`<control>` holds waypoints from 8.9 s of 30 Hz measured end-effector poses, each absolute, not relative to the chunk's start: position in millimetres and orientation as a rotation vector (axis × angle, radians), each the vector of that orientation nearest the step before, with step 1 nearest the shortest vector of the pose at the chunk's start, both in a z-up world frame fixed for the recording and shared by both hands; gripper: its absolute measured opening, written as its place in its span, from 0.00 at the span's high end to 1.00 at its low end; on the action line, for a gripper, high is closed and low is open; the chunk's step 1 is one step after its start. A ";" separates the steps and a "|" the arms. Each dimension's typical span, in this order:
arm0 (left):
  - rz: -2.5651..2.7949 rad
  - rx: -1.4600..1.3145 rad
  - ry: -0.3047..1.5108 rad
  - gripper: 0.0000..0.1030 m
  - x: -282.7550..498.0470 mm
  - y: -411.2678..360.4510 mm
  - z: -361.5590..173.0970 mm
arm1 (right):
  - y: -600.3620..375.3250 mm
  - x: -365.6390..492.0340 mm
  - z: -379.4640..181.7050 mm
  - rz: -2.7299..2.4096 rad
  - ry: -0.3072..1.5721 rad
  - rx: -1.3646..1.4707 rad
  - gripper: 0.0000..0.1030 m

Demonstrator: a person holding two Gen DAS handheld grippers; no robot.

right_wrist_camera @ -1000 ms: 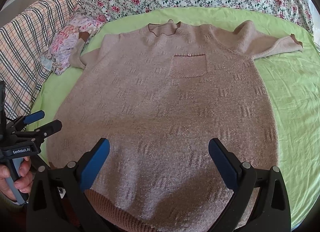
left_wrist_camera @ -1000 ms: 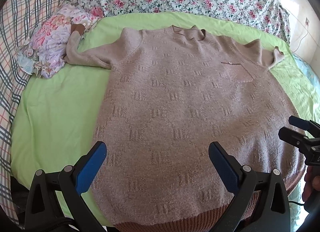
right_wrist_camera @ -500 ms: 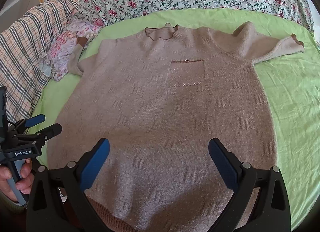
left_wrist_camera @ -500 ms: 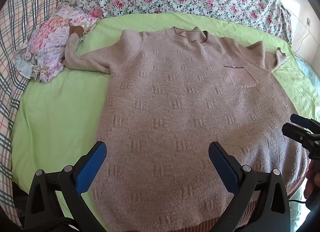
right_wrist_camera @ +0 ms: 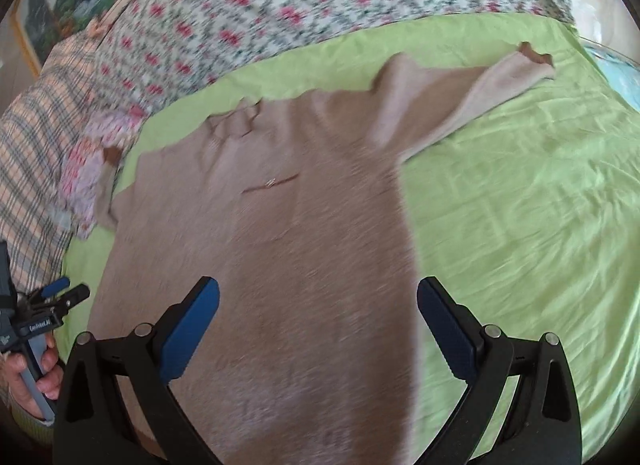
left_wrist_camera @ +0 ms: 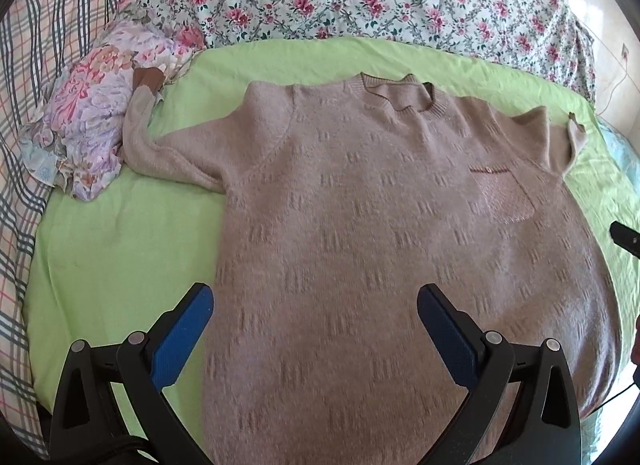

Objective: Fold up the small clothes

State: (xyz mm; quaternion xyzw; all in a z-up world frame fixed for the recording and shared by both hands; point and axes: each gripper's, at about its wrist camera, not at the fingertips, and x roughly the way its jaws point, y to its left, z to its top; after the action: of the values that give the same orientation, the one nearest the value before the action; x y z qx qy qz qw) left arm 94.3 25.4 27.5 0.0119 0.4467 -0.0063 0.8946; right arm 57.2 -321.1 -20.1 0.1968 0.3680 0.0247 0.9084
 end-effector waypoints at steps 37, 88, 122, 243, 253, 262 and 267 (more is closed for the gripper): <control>0.003 0.070 1.027 0.01 224.9 0.9 -8.8 | -564.6 261.9 12.8 -0.271 0.586 0.514 0.92; -0.442 -0.428 0.968 0.94 266.8 15.8 -21.3 | -266.1 130.1 -27.8 0.304 0.811 0.566 0.44; -0.355 -0.256 0.918 0.95 241.7 36.8 -27.3 | -364.0 222.7 -53.2 -0.011 0.861 0.414 0.92; 0.223 -0.193 0.844 0.40 185.9 125.9 -44.5 | -261.3 173.0 26.9 0.207 0.726 0.376 0.29; 0.166 -0.316 0.818 0.40 180.2 142.6 -46.7 | -78.8 302.8 -15.7 0.818 0.974 0.441 0.28; 0.118 -0.409 0.793 0.40 176.1 153.1 -48.6 | 49.6 358.3 -56.9 1.045 1.157 0.443 0.26; 0.088 -0.447 0.820 0.40 165.8 160.4 -46.1 | 29.3 362.5 -58.3 0.947 1.055 0.577 0.26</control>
State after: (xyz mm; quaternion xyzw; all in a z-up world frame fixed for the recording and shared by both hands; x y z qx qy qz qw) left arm 165.8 160.4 -46.1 -0.2153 0.3952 0.0426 0.8920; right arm 362.5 29.3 -58.3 0.2613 0.4774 0.4287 0.7211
